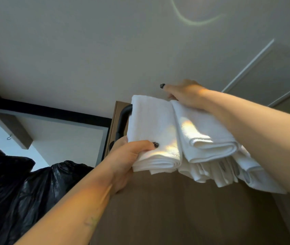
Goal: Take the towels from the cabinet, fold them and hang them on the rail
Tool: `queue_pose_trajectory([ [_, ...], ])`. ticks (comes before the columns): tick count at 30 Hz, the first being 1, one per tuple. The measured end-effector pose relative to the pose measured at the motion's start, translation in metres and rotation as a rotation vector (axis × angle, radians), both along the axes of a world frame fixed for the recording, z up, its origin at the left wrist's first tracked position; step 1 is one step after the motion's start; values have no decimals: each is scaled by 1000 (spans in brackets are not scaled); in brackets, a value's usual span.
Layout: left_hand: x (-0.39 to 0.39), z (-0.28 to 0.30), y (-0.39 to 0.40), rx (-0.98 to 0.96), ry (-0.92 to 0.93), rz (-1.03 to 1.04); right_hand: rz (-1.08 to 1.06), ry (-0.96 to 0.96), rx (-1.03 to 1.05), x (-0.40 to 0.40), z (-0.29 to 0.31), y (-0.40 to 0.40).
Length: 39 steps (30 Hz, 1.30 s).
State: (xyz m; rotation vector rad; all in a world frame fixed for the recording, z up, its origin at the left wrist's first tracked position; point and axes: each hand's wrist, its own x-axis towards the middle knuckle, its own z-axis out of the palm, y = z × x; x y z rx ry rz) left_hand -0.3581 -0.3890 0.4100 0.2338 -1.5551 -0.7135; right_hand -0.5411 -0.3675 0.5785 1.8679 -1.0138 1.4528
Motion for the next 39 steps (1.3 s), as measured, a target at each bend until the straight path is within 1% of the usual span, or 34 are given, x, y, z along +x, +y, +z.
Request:
queue_pose_trajectory([
  [3,-2,-3,1,27,39,-10,152,58,89,-21,-2,-14],
  [4,-3,-3,2,30,42,-10,166,75,94,-26,-4,-20],
  [5,-3,-4,3,31,43,-6,125,54,98,-29,-8,-25],
  [6,-3,-4,3,30,44,1,49,29,100,-30,-11,-27],
  [8,-2,-5,3,27,63,11,-168,-37,61,-29,-15,-31],
  [9,-2,-6,3,27,70,16,-212,-55,44,-28,-17,-30],
  [12,-1,-6,7,29,59,59,-213,-46,21,-25,-20,-27],
  [16,-1,-9,10,41,24,130,-182,-15,73,-27,-24,-20],
  [19,-1,-9,15,47,2,230,-166,23,84,-24,-27,-16],
  [25,-4,-1,30,44,-29,394,-164,126,16,-23,-42,0],
  [28,0,3,44,-3,-20,536,-177,206,-8,-28,-54,11],
  [30,1,5,57,-42,-49,667,-171,229,-13,-32,-64,19],
  [32,-1,6,70,-68,-61,737,-169,264,-8,-37,-74,29],
  [35,-9,12,84,-93,-34,799,-141,321,32,-46,-89,46],
  [39,-20,7,109,-122,-112,920,-95,342,88,-60,-109,71],
])
